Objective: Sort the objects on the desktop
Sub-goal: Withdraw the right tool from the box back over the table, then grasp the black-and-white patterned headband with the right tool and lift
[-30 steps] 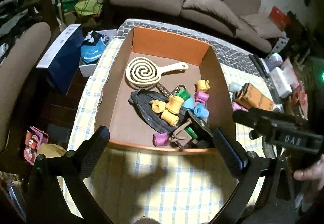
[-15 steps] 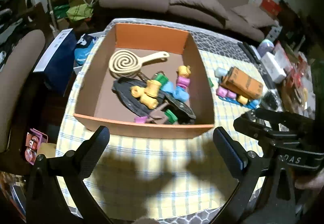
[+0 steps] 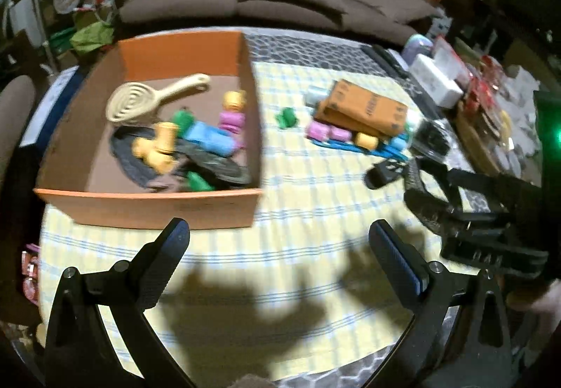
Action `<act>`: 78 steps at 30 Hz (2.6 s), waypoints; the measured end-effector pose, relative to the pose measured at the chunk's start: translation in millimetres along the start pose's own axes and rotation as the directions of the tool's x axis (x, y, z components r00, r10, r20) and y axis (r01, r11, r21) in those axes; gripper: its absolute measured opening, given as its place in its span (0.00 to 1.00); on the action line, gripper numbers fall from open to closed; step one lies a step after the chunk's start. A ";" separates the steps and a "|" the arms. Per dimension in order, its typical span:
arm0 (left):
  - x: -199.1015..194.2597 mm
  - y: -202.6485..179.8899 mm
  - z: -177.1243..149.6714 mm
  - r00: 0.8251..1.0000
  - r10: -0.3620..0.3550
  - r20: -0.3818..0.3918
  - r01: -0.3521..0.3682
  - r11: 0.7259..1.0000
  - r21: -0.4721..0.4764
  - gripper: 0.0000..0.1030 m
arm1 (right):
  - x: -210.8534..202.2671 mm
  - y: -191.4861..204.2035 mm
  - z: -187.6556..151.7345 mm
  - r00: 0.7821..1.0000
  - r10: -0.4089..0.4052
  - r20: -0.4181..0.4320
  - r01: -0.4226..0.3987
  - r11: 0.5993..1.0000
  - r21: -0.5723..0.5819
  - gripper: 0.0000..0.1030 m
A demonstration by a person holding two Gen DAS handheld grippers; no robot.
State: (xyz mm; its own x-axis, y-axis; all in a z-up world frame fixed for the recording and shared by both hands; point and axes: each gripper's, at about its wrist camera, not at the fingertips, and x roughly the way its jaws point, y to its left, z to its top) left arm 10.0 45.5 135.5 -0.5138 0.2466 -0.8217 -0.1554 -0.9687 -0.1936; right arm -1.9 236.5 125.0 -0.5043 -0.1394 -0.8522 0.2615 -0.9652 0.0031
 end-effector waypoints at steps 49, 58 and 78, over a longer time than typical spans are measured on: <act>183.1 -186.4 -17.3 0.978 -0.121 -0.167 0.126 0.992 0.022 0.98 | 73.7 -229.1 -76.5 0.992 0.129 -0.014 -0.107 0.879 0.465 0.53; 175.6 -194.8 -20.0 0.975 -0.142 -0.172 0.157 0.984 0.079 0.76 | 70.1 -213.9 -71.5 0.962 0.273 0.027 -0.250 0.833 0.493 0.51; 136.2 -142.5 -12.6 0.994 -0.085 -0.072 0.092 0.990 0.104 0.38 | 55.0 -165.1 -47.6 0.969 0.239 0.067 -0.246 0.894 0.376 0.50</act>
State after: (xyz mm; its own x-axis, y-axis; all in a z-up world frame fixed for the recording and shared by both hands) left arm -27.2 216.8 44.4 -0.4366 0.3250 -0.8389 -0.2888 -0.9337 -0.2114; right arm -33.6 398.8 52.7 -0.4811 -0.3801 -0.7900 0.0484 -0.9113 0.4090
